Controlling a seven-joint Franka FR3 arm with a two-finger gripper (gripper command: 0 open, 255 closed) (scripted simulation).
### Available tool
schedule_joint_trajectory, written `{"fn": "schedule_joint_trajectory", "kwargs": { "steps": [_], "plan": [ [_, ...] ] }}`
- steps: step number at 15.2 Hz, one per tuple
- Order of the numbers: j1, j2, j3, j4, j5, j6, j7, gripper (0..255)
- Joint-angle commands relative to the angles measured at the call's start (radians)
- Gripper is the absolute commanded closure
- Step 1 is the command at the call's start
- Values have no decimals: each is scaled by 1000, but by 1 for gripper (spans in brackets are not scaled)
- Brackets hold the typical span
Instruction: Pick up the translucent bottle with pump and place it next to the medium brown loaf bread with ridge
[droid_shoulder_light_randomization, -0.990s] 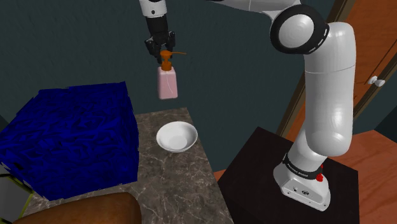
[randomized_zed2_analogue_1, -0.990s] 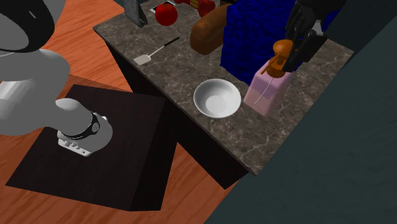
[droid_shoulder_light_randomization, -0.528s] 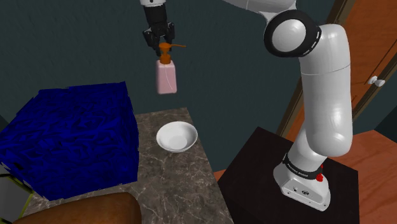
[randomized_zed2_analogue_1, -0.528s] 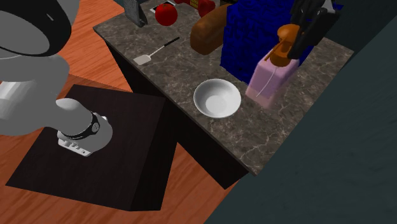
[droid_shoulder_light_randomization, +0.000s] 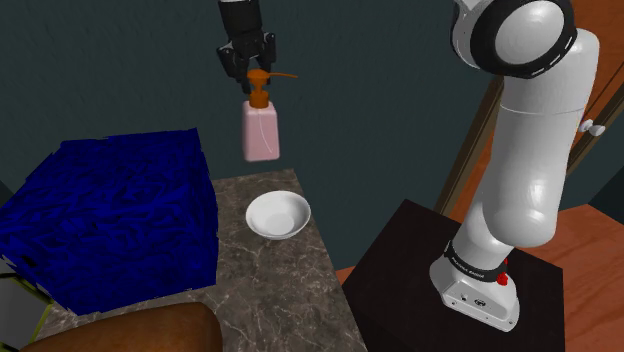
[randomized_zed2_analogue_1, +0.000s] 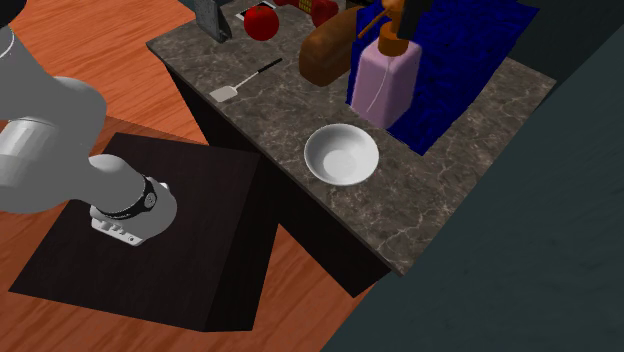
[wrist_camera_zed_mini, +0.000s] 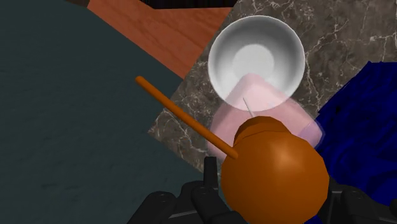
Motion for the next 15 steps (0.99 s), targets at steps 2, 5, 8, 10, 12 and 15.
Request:
{"fn": "schedule_joint_trajectory", "kwargs": {
  "steps": [2,5,8,10,12,15],
  "plan": [
    [23,-61,19,-65,16,0,50,255],
    [52,-110,43,-112,32,-7,106,255],
    [83,-149,69,-144,47,-18,166,255],
    [104,-169,88,-157,56,-28,207,255],
    [126,-184,109,-163,64,-40,250,255],
    [161,-199,140,-162,75,-60,318,255]
  ]
}}
